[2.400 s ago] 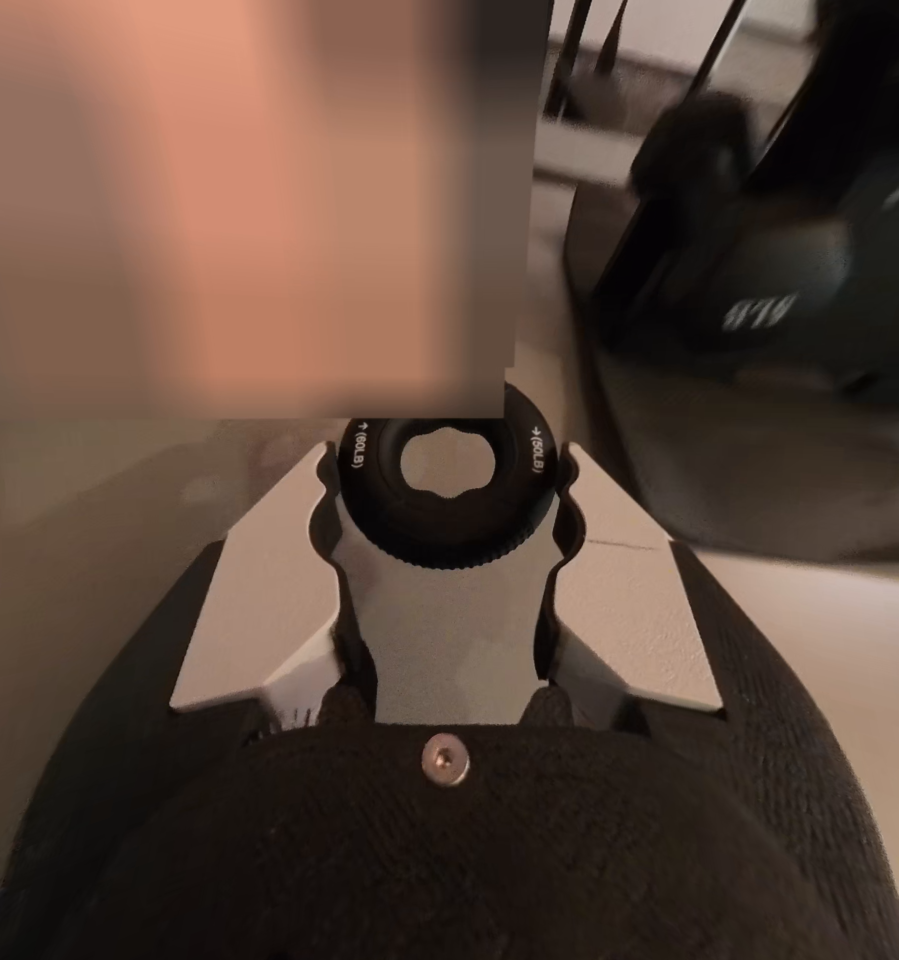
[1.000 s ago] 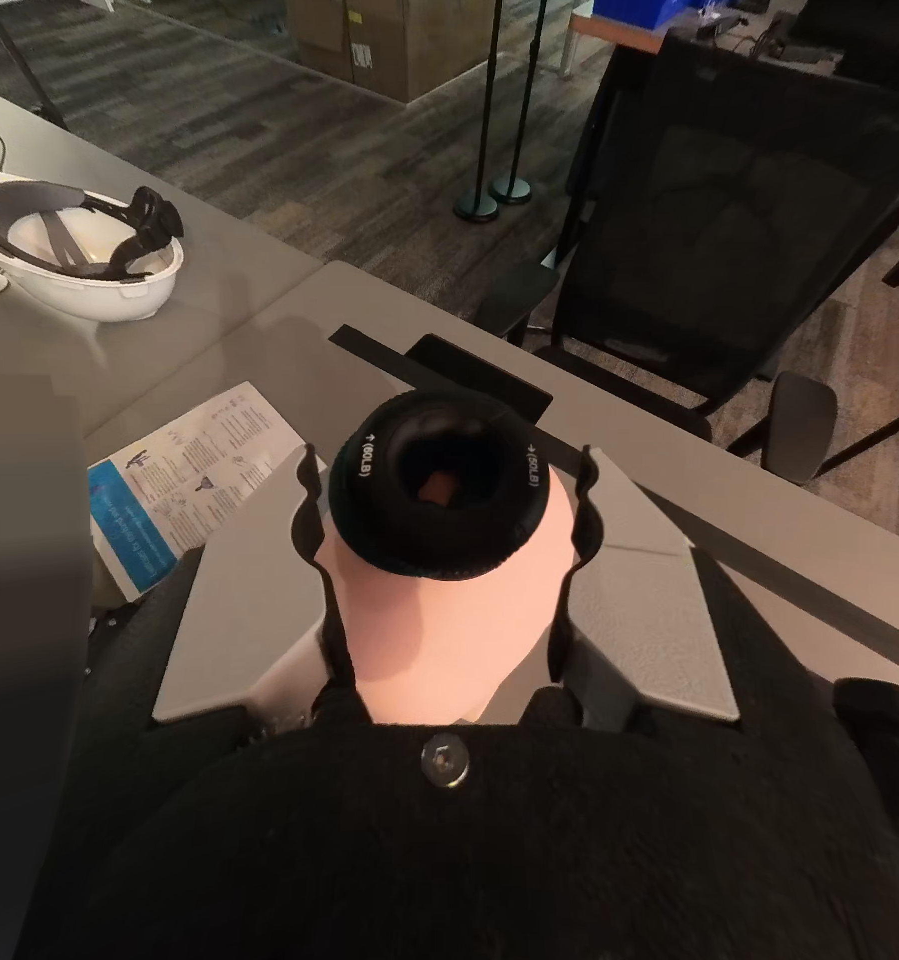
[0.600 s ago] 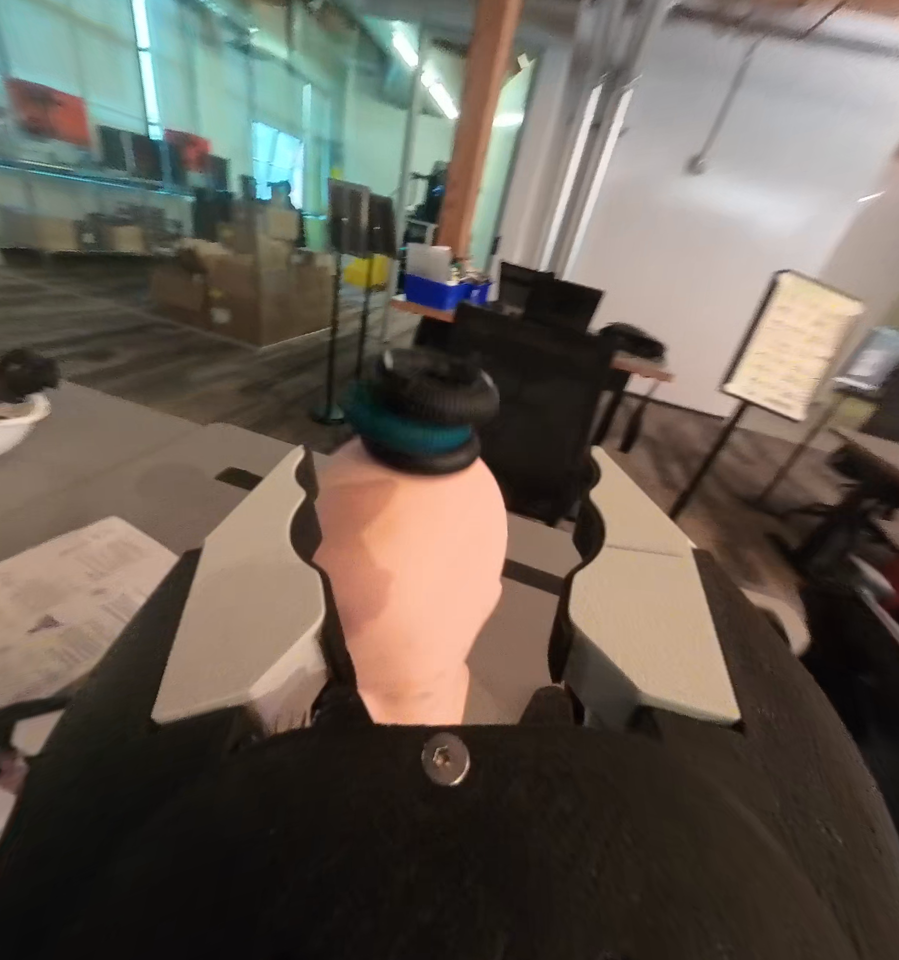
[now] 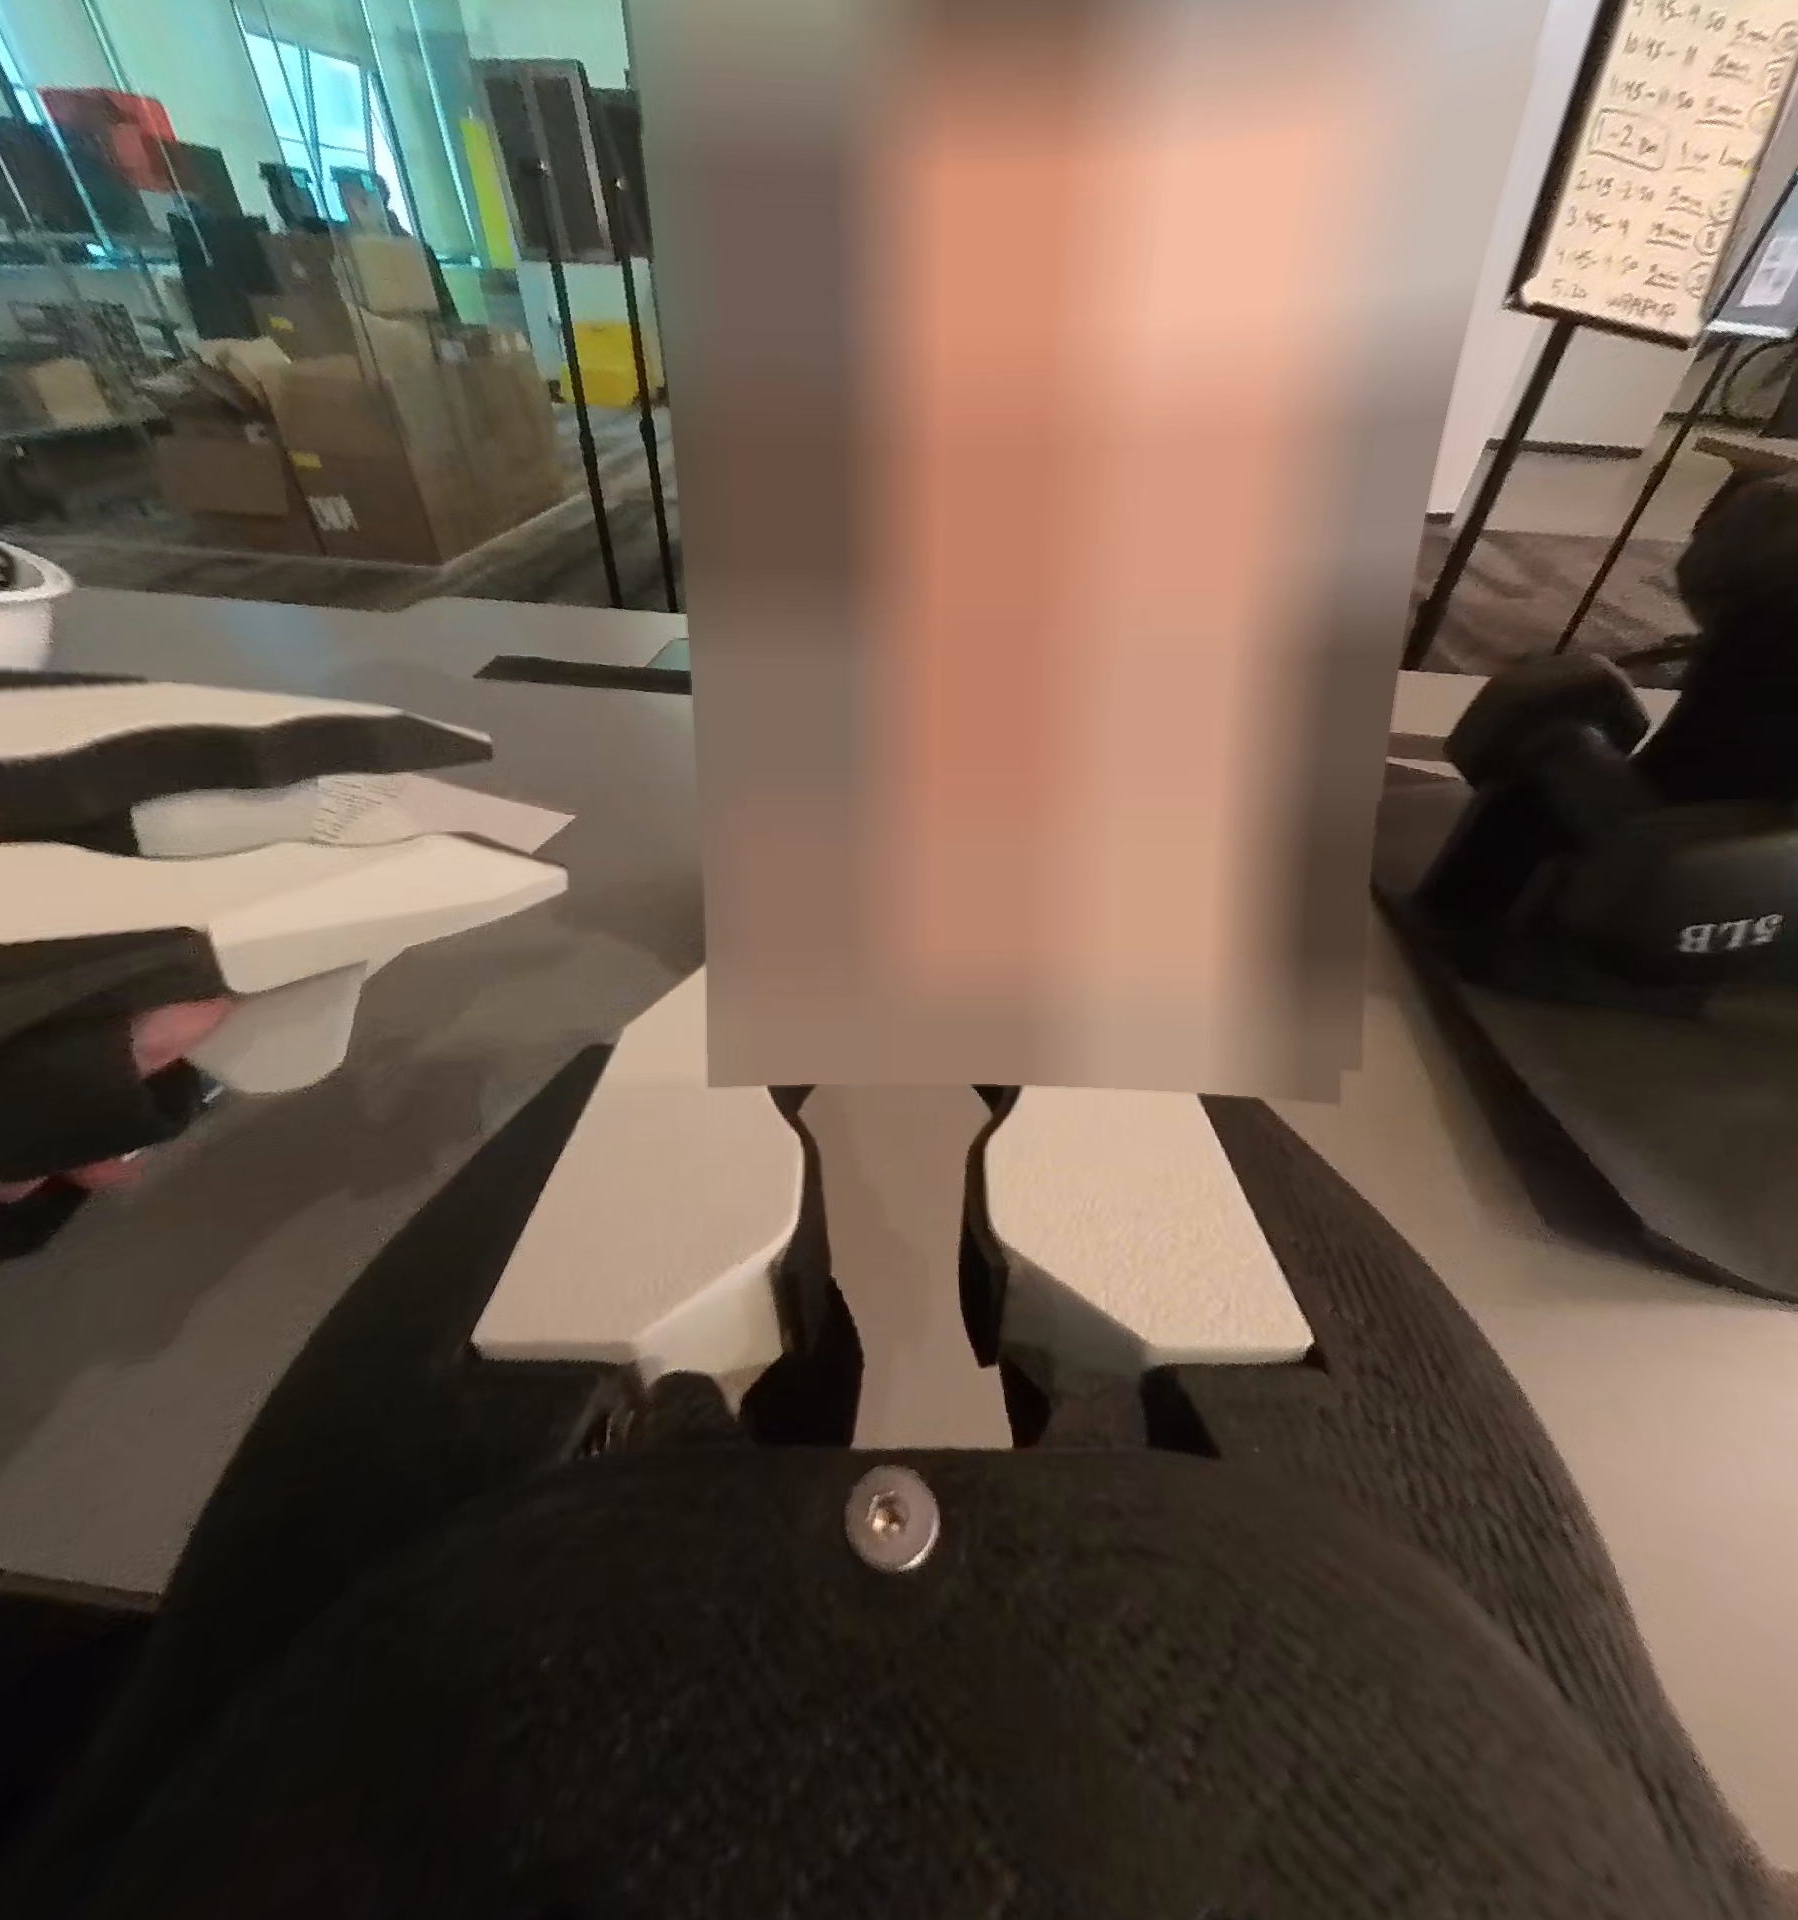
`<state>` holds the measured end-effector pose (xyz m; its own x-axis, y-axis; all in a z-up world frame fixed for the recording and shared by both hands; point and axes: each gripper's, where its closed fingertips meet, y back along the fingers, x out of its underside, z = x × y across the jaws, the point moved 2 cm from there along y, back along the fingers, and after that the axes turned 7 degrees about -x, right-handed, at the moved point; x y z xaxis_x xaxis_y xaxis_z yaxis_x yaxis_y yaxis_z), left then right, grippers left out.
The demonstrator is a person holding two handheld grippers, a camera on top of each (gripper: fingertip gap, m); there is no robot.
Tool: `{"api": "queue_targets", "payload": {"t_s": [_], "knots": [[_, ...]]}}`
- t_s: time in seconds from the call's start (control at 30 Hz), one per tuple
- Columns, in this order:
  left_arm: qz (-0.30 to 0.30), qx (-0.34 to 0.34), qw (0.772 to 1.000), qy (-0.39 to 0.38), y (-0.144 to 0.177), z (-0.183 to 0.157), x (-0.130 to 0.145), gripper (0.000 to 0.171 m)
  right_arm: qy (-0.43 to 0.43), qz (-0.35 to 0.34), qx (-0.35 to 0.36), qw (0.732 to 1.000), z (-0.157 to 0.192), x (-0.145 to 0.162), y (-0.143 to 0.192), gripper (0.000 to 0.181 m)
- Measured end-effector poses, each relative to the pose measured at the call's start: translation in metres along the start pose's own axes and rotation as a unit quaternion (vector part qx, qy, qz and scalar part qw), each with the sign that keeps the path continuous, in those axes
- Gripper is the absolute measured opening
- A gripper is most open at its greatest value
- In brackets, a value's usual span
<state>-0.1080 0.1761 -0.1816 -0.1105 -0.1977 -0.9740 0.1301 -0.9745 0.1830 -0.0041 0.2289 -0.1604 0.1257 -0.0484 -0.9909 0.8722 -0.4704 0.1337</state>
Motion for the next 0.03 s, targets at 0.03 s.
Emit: {"api": "queue_targets", "payload": {"t_s": [0.03], "knots": [[-0.002, 0.001, 1.000, -0.004, 0.0014, -0.0036, -0.0034, 0.051, 0.006, 0.001, 0.005, 1.000, 0.0012, 0.0009, 0.0007, 0.013]]}}
